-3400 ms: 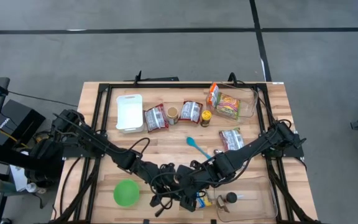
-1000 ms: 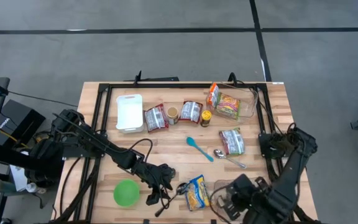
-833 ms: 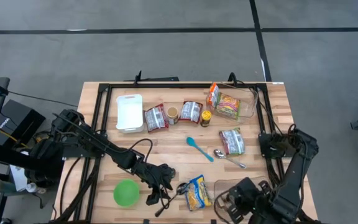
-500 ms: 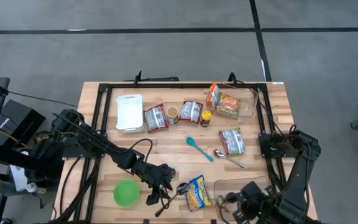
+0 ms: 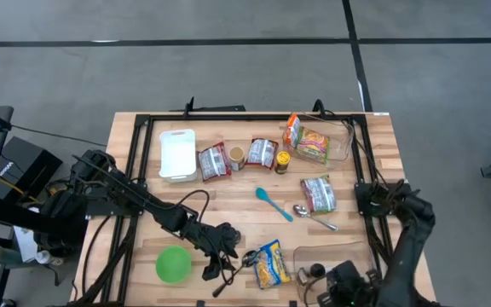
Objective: Pick & Place Food Item
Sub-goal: Put the black spice can into the bottom transparent bin
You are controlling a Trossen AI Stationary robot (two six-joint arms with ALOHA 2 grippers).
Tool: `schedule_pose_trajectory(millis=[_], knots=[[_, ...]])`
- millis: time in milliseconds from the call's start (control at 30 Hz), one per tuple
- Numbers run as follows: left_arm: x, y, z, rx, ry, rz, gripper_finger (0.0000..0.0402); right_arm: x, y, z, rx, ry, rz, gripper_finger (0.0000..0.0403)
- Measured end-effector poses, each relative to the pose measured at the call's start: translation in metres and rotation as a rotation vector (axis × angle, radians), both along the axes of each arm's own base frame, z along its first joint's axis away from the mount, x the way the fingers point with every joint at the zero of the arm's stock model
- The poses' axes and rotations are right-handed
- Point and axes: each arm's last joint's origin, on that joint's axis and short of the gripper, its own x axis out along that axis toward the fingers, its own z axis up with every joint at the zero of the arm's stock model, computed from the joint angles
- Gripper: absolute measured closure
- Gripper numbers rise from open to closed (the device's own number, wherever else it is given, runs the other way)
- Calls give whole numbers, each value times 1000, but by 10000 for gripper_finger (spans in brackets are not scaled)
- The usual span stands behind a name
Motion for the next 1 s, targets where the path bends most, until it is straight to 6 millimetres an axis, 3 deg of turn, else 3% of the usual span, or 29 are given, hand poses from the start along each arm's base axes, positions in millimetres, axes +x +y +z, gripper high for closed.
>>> schedule_pose_trajectory(millis=[367,800,1000], knots=[[0,0,0,-1,-1,0,215,16,12,-44,-105,62,-18,282],[0,0,0,-1,-2,0,215,12,17,-52,-127,70,10,281],[0,0,0,-1,-1,0,215,7,12,-66,-184,100,7,281]])
